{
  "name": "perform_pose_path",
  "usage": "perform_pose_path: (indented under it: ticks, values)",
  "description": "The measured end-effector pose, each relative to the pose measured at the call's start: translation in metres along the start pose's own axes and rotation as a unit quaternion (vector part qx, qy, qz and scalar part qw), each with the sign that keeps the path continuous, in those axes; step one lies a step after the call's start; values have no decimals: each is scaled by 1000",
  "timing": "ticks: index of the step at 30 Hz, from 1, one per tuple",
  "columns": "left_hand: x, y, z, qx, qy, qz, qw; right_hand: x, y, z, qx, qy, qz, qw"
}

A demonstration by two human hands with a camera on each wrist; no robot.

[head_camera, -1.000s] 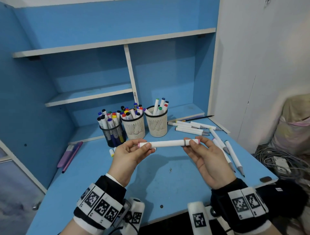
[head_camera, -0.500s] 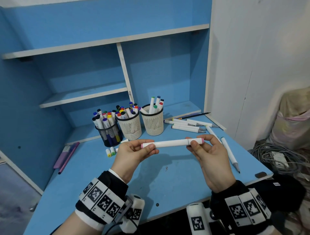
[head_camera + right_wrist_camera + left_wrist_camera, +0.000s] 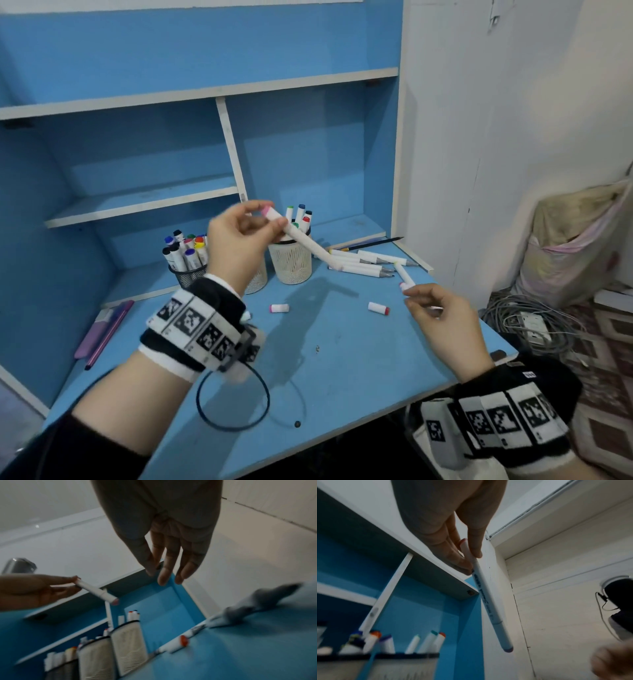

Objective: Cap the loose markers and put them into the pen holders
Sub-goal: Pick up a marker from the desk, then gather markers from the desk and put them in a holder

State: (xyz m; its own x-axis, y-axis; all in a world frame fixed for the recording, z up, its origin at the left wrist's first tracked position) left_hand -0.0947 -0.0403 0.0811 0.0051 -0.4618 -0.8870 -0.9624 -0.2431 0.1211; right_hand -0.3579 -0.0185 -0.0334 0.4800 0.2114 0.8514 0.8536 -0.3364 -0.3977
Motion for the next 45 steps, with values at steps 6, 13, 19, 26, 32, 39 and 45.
perform_pose_path:
  ticks: [6, 13, 19, 26, 32, 39, 45]
  values:
    - [-10, -2, -53, -32, 73, -120, 990, -32, -27, -16, 97, 69, 162, 980]
    - [5, -8, -87, -19, 90, -240, 966, -43, -36, -24, 181, 90, 275, 940]
    - [29, -7, -92, -7, 72, -286, 955, -42, -41, -22, 181, 77, 315, 928]
    - [44, -2, -97, -22, 62, -299, 952, -45, -54, -23, 136, 164, 105, 971]
    - [64, -2, -99, -8, 27, -328, 944, -31, -33, -12, 122, 198, -210, 950]
    - [86, -6, -99, -5, -12, -373, 928, -5, 18, 11, 163, 189, -415, 875]
    - [88, -17, -97, 39, -12, -442, 896, 13, 64, 29, 199, 232, -479, 823]
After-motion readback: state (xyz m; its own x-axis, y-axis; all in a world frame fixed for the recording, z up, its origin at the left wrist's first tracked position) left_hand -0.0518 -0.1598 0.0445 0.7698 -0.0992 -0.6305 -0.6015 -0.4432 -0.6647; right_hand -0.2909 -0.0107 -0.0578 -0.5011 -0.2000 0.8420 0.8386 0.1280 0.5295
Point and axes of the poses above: each hand's wrist, its own z-axis away from the middle knuckle, its own y-axis out of the palm, x = y × z, the point moved 1 cm from there along -z, towards the middle knuckle, and after that the axes turned 4 degrees about z, right-handed, at the moved point
